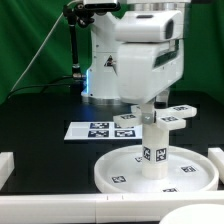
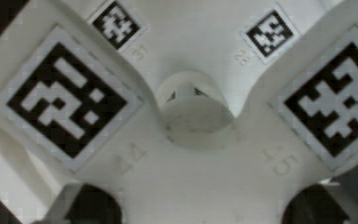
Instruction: Assemble round table
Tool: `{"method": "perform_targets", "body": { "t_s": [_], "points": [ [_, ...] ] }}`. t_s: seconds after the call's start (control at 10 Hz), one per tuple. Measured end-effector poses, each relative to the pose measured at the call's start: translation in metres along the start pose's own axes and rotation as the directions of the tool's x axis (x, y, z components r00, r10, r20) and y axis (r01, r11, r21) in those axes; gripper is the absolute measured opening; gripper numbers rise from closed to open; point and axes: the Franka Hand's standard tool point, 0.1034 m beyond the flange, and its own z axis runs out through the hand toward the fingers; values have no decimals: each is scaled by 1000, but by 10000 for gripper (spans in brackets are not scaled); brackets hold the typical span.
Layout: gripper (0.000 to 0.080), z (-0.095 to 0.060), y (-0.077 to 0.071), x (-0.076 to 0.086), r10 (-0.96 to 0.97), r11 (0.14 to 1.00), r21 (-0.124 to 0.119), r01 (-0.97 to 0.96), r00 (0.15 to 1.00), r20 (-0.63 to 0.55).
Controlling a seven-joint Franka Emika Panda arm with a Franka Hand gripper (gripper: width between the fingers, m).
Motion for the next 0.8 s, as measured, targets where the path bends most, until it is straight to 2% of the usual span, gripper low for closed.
{"method": "perform_targets", "body": {
  "t_s": [0.2,0.6,0.7,0.8],
  "points": [
    [440,1,-4,3,259,966,3,-259,966,1],
    [442,1,-4,4,476,880,2,-476,880,2],
    [442,1,-4,4,554,832,3,-554,832,2],
    [442,1,-4,2,674,739,15,-674,739,-1]
  ]
}}
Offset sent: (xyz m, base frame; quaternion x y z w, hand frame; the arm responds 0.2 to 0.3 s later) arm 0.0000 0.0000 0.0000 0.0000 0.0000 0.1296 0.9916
